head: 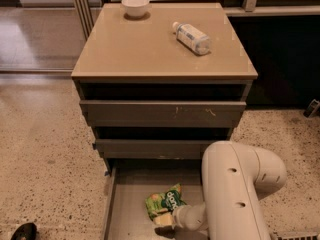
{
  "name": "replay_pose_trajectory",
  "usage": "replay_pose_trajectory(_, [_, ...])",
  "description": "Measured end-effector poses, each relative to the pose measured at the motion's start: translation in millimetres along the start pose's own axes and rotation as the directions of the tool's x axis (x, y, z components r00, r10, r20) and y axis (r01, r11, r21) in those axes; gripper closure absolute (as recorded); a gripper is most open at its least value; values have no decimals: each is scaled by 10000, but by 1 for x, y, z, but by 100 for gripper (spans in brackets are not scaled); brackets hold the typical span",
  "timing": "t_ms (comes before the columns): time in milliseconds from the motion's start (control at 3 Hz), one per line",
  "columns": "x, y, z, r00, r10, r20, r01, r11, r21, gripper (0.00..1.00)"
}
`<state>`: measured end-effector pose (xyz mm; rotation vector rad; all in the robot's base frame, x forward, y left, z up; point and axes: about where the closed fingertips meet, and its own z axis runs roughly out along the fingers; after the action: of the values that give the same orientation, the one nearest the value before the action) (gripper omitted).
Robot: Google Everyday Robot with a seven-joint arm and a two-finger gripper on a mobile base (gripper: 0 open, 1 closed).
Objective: Pick green rice chip bag from bottom drawer and place on counter
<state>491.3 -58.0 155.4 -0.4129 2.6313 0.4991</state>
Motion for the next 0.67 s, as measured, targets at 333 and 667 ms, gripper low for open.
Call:
replay_pose_trajectory(333, [-9, -1, -1, 9997, -228, 0, 228, 9994, -270, 0])
replay_pose_trajectory(667, [-24, 1, 2, 9983, -575, -17, 572, 9952, -791, 0])
